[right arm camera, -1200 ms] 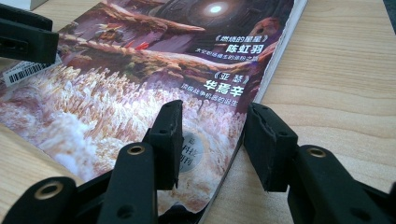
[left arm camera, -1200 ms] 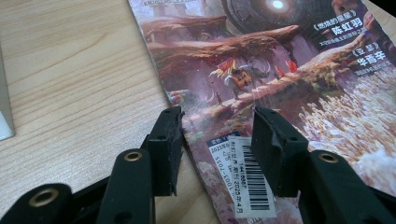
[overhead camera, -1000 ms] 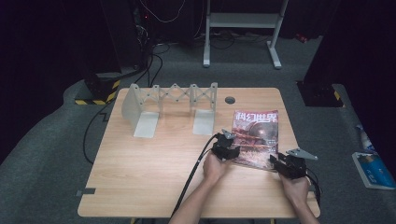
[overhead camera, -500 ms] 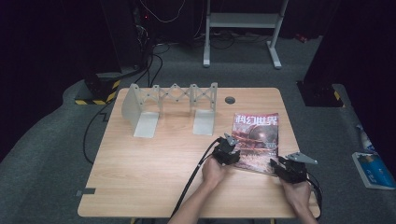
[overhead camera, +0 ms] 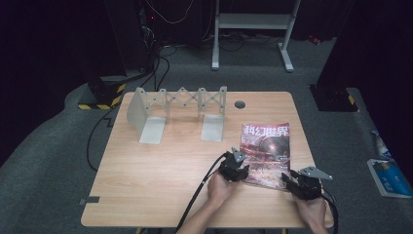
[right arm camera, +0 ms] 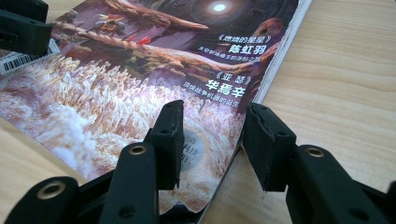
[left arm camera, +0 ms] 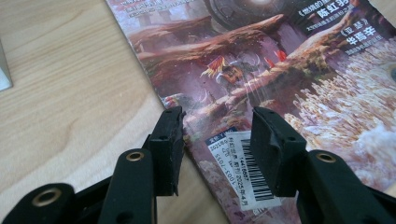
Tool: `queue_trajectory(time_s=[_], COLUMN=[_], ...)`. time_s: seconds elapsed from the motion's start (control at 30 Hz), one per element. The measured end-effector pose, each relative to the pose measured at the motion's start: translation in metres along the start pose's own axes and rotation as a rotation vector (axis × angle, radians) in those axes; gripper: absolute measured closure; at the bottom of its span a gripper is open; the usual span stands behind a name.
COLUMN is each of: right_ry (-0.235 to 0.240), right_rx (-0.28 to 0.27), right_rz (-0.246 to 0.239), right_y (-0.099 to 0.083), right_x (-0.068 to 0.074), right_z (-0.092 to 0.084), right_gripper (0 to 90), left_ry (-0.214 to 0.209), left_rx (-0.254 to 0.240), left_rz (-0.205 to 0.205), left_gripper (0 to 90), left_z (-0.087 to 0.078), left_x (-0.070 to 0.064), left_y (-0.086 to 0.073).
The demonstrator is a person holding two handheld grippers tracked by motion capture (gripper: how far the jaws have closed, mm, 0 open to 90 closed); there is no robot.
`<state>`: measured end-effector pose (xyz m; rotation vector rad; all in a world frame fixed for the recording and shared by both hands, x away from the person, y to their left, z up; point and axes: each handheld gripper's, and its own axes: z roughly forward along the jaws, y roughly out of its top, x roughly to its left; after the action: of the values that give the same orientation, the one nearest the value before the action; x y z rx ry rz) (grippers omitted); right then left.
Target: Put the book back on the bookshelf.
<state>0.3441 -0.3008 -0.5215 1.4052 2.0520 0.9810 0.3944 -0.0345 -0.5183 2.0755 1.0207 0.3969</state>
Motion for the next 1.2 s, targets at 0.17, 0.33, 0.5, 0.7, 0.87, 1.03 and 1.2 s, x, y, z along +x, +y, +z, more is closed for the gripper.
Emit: queue_trajectory(time_s=[0.17, 0.33, 0.5, 0.7, 0.87, 1.03, 1.2], right_ry=[-0.051, -0.022, -0.014, 0.014, 0.034, 0.056, 0.087], right_rx=[0.001, 0.005, 0.003, -0.009, -0.007, 0.001, 0.002], right_rz=[-0.069, -0.043, -0.047, -0.046, -0.047, -0.067, -0.073], right_y=[-0.004, -0.008, -0.011, -0.020, -0.024, -0.025, -0.027], right_x=[0.016, 0.017, 0.022, 0.026, 0.031, 0.036, 0.041], right_z=[-0.007, -0.011, -0.014, -0.022, -0.027, -0.029, -0.031], right_gripper=[60.2, 60.0, 60.0, 59.9, 60.0, 60.1, 60.0], left_ry=[0.000, -0.001, -0.002, -0.021, -0.018, -0.007, 0.000], left_rx=[0.003, -0.002, -0.004, 0.000, -0.012, -0.026, -0.024], left_rz=[0.009, 0.007, 0.004, 0.022, 0.014, 0.002, -0.004], left_gripper=[54.6, 54.7, 54.6, 54.6, 54.5, 54.5, 54.5], left_z=[-0.007, -0.013, -0.019, -0.032, -0.041, -0.051, -0.062], left_x=[-0.003, -0.005, -0.007, -0.009, -0.013, -0.016, -0.017], left_y=[-0.006, -0.012, -0.018, -0.028, -0.039, -0.049, -0.058])
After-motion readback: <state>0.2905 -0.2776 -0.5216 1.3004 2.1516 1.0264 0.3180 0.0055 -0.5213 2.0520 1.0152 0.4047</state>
